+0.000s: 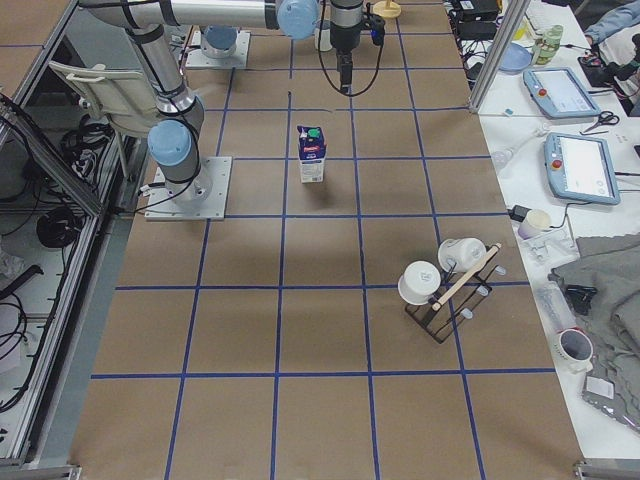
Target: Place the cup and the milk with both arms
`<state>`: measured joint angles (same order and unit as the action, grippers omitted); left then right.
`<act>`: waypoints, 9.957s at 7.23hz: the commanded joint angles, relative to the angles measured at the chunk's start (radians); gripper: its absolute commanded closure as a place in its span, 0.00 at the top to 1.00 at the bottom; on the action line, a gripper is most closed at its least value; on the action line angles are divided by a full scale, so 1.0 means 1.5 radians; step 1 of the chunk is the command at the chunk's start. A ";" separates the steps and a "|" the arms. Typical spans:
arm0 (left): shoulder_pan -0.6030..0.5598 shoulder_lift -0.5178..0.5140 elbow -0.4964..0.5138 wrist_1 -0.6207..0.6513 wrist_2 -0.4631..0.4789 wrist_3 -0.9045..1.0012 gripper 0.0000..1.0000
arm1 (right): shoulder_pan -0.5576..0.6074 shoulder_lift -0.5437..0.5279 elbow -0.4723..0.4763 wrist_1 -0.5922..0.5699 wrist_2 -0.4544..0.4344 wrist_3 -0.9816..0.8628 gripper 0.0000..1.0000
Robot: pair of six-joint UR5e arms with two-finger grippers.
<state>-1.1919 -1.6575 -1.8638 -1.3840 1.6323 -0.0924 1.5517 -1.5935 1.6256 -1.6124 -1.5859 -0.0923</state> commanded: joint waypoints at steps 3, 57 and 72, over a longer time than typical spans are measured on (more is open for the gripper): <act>0.002 -0.019 -0.048 0.013 0.000 -0.040 1.00 | -0.022 0.000 0.027 0.010 -0.018 -0.078 1.00; -0.206 -0.028 0.225 -0.060 -0.041 0.017 1.00 | 0.146 0.310 -0.173 -0.089 0.057 0.228 0.19; -0.203 0.042 0.185 -0.084 -0.047 0.044 1.00 | 0.080 0.073 -0.132 -0.033 0.008 0.139 1.00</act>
<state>-1.4993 -1.6003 -1.5870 -1.5087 1.5676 -0.0550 1.6769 -1.4822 1.4295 -1.6524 -1.5705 0.1172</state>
